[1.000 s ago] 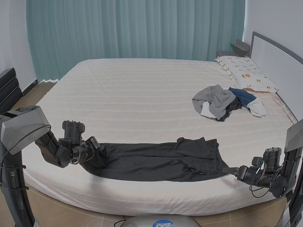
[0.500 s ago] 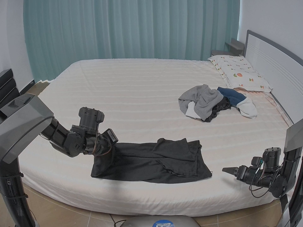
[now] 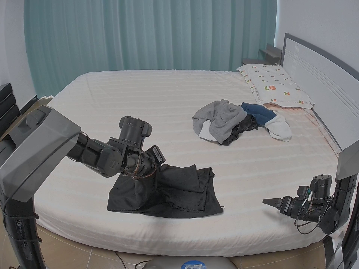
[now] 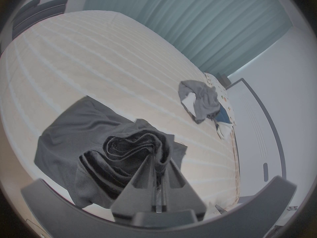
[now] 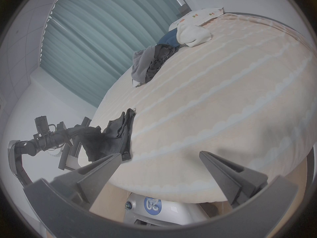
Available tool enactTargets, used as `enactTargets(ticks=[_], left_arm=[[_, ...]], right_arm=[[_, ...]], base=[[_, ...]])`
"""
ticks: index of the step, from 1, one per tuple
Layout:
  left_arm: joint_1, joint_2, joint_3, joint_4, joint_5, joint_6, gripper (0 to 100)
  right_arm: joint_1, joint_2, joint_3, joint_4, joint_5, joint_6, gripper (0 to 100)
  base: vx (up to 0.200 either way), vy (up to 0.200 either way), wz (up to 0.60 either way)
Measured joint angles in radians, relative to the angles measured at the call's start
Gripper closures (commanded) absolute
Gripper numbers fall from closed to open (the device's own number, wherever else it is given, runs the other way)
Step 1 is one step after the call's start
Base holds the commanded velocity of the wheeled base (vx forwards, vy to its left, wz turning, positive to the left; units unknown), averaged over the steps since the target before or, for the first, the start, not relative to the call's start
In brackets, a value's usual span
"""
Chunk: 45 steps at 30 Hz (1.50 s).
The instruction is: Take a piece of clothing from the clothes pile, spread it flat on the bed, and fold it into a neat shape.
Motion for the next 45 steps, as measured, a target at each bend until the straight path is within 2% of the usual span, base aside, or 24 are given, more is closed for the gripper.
enactTargets(ticks=[3,9,13,14,20,26,32,38,45], left_arm=[[-0.023,0.029,-0.038,0.018,0.000,-0.002,100],[-0.050,0.087,-0.097,0.022,0.028,-0.010,100],[-0.063,0.128,-0.140,0.022,0.054,-0.056,100],[-0.064,0.138,-0.150,0.022,0.061,-0.064,0],[-0.065,0.167,-0.171,0.020,0.067,-0.074,0],[-0.066,0.170,-0.162,0.021,0.069,-0.085,0],[-0.043,0.139,-0.106,0.018,0.062,-0.121,0],[0.039,0.072,0.009,0.007,0.054,-0.149,0],[0.159,-0.013,0.135,-0.053,-0.041,-0.201,0]], right_arm=[[0.000,0.004,0.000,0.000,0.000,0.000,0],[0.000,0.011,0.001,-0.001,0.000,0.001,0],[0.000,0.020,0.002,0.000,0.000,0.000,0],[0.002,0.021,0.002,0.000,0.000,0.000,0],[0.013,0.038,0.002,-0.015,0.000,0.000,0],[0.024,0.067,0.013,-0.088,-0.001,0.000,0],[0.029,0.092,0.026,-0.098,-0.002,0.000,0],[0.033,0.090,0.022,-0.097,-0.006,-0.001,0],[0.049,0.056,0.008,-0.098,-0.038,-0.003,0]], base=[[0.000,-0.200,0.00],[0.000,0.000,0.00],[0.000,0.000,0.00],[0.000,0.000,0.00],[0.000,0.000,0.00],[0.000,0.000,0.00],[0.000,0.000,0.00],[0.000,0.000,0.00],[0.000,0.086,0.00]])
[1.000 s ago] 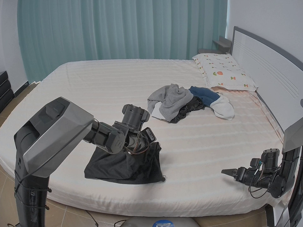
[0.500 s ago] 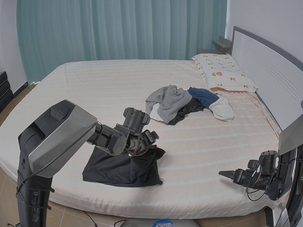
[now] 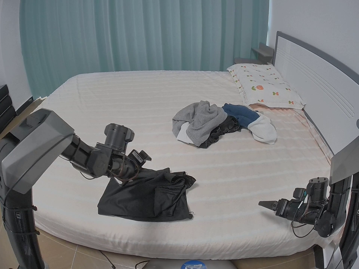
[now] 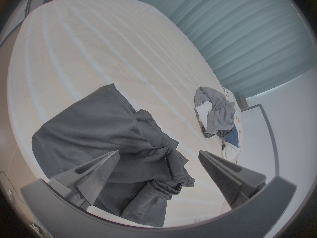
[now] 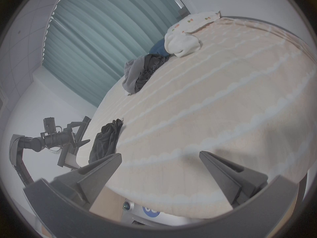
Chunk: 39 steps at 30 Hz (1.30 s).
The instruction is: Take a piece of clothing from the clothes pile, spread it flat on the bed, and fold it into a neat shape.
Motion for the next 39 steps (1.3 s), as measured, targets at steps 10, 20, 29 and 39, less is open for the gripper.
enactTargets(ticks=[10,20,29,39], left_arm=[[0.157,-0.101,0.241,-0.225,-0.181,-0.045,0],[0.220,-0.117,0.287,-0.254,-0.220,-0.063,0],[0.220,-0.077,0.291,-0.280,-0.227,-0.064,0],[0.220,-0.062,0.294,-0.288,-0.227,-0.064,0]], right_arm=[[0.074,-0.023,-0.051,0.015,-0.095,-0.001,0],[0.146,-0.056,-0.233,0.283,-0.217,-0.001,0],[0.240,-0.082,-0.401,0.488,-0.356,-0.001,0],[0.315,-0.076,-0.539,0.652,-0.429,-0.001,0]], base=[[0.000,0.200,0.00],[0.000,0.200,0.00],[0.000,0.200,0.00],[0.000,0.200,0.00]])
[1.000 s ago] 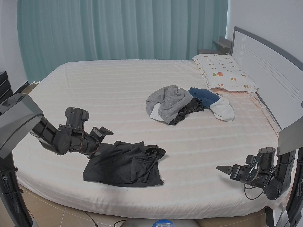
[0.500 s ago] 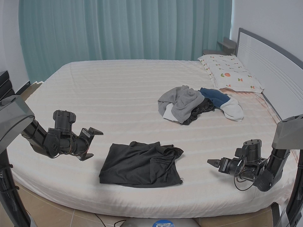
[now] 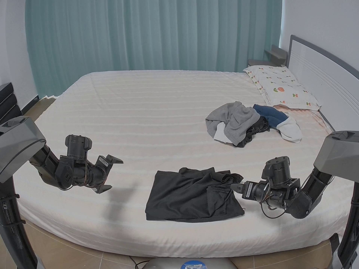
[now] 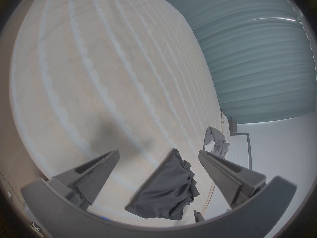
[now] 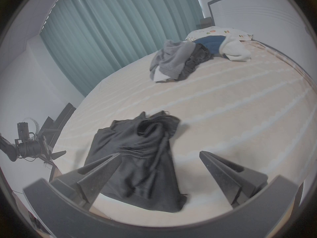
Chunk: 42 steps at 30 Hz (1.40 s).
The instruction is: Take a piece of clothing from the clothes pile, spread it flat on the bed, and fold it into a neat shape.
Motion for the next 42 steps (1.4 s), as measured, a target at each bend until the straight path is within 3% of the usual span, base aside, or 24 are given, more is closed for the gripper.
enactTargets(ticks=[11,22,33,42], left_arm=[[-0.007,0.009,0.000,-0.002,0.010,0.006,0],[-0.008,0.012,0.001,-0.003,0.010,0.008,0],[-0.008,0.012,0.004,-0.003,0.011,0.003,0],[-0.008,0.012,0.005,-0.003,0.011,0.003,0]], right_arm=[[0.027,0.061,-0.114,0.135,-0.151,-0.006,0],[0.024,0.111,-0.180,0.248,-0.215,-0.022,0],[-0.061,0.081,-0.051,0.246,-0.204,-0.084,0],[-0.174,-0.016,0.144,0.155,-0.099,-0.099,0]], base=[[0.000,0.000,0.00],[0.000,0.000,0.00],[0.000,0.000,0.00],[0.000,0.000,0.00]])
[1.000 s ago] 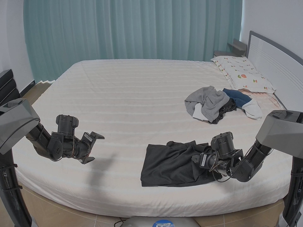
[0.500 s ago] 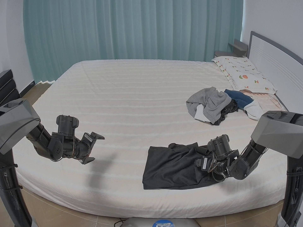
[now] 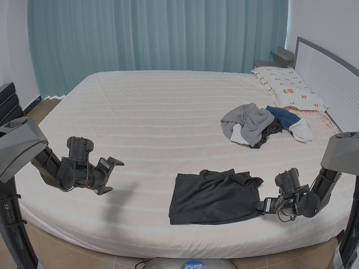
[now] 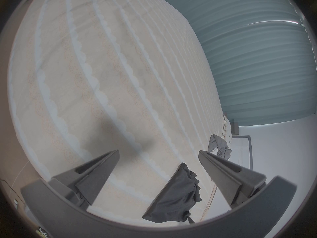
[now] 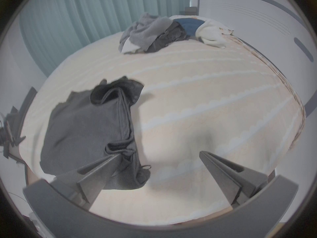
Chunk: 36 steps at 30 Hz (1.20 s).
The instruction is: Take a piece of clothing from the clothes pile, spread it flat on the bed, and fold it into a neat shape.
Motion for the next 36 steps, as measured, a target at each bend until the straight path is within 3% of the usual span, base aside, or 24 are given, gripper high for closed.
enactTargets(ticks=[11,15,21,22,26,36], left_arm=[[0.000,0.000,0.001,0.000,0.000,0.001,0],[0.000,0.000,0.001,0.000,0.001,0.002,0],[-0.001,0.000,0.001,-0.005,0.022,-0.002,0],[-0.001,0.001,0.001,-0.009,0.026,-0.003,0],[-0.001,0.001,0.003,-0.014,0.029,-0.003,0],[-0.001,0.002,0.008,-0.016,0.032,-0.002,0]], right_arm=[[-0.054,-0.083,0.096,-0.230,0.115,0.015,0],[-0.042,-0.091,0.057,-0.239,0.141,0.060,0],[0.014,-0.067,-0.029,-0.236,0.165,0.206,0],[0.037,-0.051,-0.058,-0.231,0.194,0.236,0],[0.071,-0.008,-0.112,-0.208,0.225,0.252,0],[0.088,0.096,-0.218,-0.152,0.221,0.257,0]], base=[[0.000,0.000,0.00],[0.000,0.000,0.00],[0.000,0.000,0.00],[0.200,0.000,0.00],[0.100,0.000,0.00],[0.000,0.000,0.00]])
